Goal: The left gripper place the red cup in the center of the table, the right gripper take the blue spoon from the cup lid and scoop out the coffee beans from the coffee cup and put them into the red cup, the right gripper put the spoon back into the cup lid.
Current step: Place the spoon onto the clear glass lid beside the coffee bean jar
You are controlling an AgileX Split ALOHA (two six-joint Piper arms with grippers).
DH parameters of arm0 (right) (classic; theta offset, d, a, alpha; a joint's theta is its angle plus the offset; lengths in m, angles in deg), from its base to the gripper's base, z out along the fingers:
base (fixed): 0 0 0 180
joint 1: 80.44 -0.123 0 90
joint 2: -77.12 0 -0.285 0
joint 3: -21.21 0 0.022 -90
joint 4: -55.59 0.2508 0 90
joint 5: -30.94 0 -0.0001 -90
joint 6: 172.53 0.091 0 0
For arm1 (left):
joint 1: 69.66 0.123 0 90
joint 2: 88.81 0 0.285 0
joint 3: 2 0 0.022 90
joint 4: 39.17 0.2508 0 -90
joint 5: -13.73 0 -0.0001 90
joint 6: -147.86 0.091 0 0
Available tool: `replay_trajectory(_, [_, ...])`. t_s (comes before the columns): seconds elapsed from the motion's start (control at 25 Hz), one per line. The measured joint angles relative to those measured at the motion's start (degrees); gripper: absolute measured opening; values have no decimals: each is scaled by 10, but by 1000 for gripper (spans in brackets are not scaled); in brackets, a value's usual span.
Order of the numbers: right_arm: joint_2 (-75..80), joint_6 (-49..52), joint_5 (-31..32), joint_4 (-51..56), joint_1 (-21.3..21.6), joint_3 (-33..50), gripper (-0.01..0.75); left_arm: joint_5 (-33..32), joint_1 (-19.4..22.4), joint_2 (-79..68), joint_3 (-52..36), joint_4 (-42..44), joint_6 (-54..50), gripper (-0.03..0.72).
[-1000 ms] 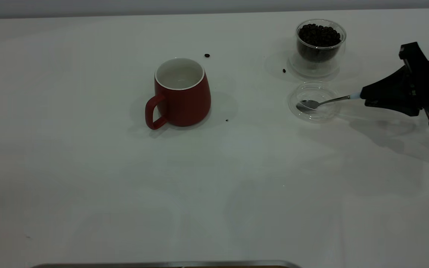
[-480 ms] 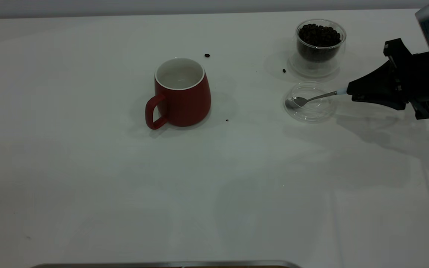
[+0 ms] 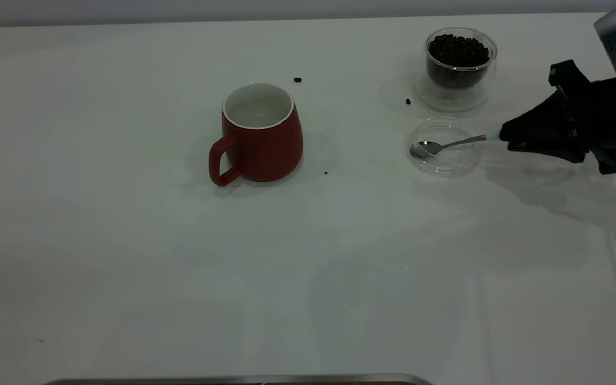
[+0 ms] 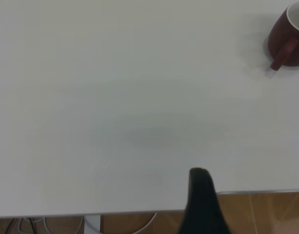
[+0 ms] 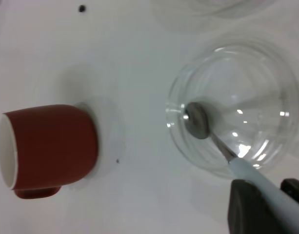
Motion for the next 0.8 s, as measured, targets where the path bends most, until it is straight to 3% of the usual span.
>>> replay_trajectory(0.16, [0,-1,-2,0,0,0,289,1,0,0,0,0,0,587])
replay_trajectory(0.52, [0,-33,-2,0,0,-1,330,0,0,0,0,0,0,587])
replay_trajectory(0.8, [0,-37,-2,0,0,-2,422,0,0,0,0,0,0,587])
